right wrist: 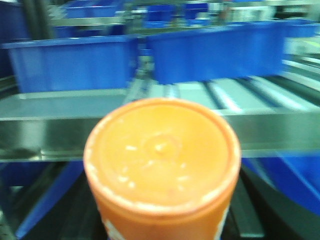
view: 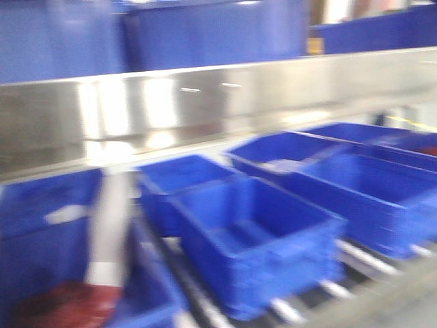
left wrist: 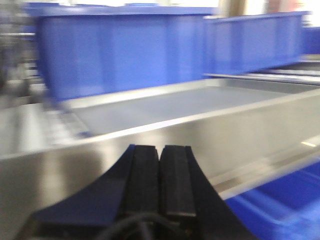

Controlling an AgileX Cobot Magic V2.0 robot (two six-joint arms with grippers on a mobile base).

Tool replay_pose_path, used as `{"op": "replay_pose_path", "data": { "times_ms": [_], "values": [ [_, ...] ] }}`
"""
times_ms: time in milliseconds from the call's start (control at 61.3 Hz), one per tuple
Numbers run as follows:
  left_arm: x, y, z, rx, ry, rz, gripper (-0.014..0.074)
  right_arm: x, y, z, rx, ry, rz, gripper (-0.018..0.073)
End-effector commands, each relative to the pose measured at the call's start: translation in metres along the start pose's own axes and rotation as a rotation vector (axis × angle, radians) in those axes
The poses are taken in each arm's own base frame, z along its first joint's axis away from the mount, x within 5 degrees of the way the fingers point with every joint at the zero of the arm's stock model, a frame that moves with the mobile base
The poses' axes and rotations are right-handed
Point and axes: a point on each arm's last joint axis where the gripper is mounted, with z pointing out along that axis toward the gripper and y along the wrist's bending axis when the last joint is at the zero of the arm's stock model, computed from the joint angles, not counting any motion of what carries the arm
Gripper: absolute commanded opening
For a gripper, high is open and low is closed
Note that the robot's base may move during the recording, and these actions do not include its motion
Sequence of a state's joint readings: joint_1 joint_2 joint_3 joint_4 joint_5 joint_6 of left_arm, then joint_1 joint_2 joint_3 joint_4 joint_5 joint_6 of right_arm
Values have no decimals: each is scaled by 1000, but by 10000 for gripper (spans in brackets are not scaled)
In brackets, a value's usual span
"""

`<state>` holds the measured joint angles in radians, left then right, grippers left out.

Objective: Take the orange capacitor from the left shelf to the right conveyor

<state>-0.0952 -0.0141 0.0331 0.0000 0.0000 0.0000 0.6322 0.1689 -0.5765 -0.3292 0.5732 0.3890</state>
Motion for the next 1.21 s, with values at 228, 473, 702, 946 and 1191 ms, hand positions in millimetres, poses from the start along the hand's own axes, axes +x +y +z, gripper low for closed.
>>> {"op": "replay_pose_path", "data": {
  "times_ms": [228, 473, 702, 946, 1191],
  "values": [
    [-10, 0, 0, 3, -88, -6, -105, -15, 3, -2, -26, -96, -19, 55],
    [-10, 0, 0, 3, -88, -6, -105, -15, 3, -2, -26, -96, -19, 55],
    [-10, 0, 0, 3, -88, -6, -105, -15, 3, -2, -25, -97, -19, 55],
    [-10, 0, 0, 3, -88, -6, -105, -15, 3, -2, -22, -97, -19, 55],
    [-10, 0, 0, 3, -88, -6, -105, -15, 3, -2, -22, -98, -19, 55]
  ]
}}
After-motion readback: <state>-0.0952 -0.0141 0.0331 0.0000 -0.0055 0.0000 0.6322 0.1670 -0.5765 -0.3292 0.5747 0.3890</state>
